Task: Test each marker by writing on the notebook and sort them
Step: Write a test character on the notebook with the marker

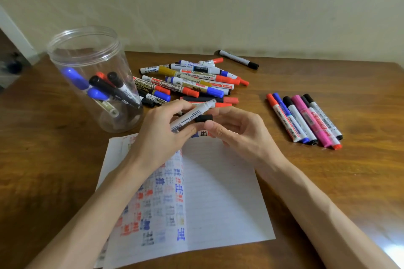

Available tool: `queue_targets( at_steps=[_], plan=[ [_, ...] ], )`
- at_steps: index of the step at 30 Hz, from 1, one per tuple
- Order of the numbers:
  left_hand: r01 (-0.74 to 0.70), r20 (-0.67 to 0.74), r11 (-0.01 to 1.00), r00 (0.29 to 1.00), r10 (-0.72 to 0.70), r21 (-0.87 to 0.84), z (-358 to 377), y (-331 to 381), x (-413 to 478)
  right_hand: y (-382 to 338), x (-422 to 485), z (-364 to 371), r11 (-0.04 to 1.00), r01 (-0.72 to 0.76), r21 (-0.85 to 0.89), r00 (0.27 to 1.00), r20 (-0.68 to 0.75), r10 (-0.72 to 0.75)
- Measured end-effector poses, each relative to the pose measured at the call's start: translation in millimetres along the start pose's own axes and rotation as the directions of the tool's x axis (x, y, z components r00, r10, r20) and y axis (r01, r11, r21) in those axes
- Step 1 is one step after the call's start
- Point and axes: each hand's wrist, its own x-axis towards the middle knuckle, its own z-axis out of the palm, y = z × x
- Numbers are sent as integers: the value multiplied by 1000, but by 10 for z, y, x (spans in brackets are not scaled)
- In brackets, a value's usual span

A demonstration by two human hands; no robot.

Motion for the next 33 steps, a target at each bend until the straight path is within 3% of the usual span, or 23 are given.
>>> queue_targets(
  at_steps=[8, 14, 19, 23, 26, 29, 33],
  plan=[
    [3, 17, 992, 1000, -5, 126, 77, 48, -43, 17, -20, 119, 999, -7, 40, 996, -86, 11],
    [62, 2, 984, 998, -63, 165, 67, 51, -39, -9, -4, 66, 894, -135, 428, 985, -38, 167],
    [63, 11, 998, 998, -63, 31, 31, 41, -35, -65, 28, -29, 727, -151, 670, 961, -74, 268],
    [135, 10, 990, 991, -135, -31, 38, -4, -50, -80, 34, -114, 836, -187, 516, 921, -204, 332],
    [143, 4, 990, 990, -143, -17, 50, -10, -58, -55, 11, -160, 914, -165, 371, 903, -316, 292],
    [140, -1, 990, 990, -140, 14, 46, 0, -64, -54, -29, -210, 928, -86, 363, 939, -282, 198],
    [106, -14, 993, 994, -105, 45, 40, -6, -59, -94, -65, -277, 897, -89, 432, 954, -223, 202]
  ],
)
